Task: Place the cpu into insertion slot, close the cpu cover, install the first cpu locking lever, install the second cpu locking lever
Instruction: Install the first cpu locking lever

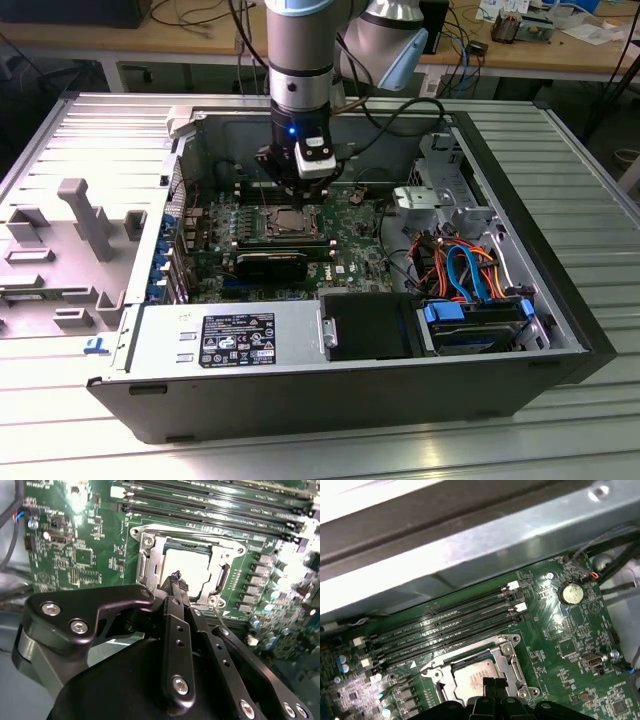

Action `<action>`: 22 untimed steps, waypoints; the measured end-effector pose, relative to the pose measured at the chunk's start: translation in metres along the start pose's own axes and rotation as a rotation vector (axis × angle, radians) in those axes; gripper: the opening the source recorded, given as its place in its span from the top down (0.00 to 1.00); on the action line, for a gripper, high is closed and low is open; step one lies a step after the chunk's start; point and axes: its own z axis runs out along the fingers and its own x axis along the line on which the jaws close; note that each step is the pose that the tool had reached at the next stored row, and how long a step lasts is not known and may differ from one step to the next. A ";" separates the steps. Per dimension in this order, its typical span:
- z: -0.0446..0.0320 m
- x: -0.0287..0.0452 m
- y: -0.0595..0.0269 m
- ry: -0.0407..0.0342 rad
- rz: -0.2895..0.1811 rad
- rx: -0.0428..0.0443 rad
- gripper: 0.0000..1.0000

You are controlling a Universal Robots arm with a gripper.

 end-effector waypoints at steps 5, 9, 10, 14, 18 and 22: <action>0.0002 0.0000 0.0000 -0.0021 -0.100 -0.0034 0.89; 0.0003 0.0000 0.0000 -0.0044 -0.205 -0.0064 0.89; 0.0003 0.0000 0.0000 -0.0053 -0.246 -0.0076 0.89; 0.0004 0.0000 0.0000 -0.0074 -0.346 -0.0105 0.89; 0.0004 0.0000 0.0000 -0.0084 -0.388 -0.0118 0.89; 0.0004 0.0000 0.0000 -0.0084 -0.388 -0.0118 0.89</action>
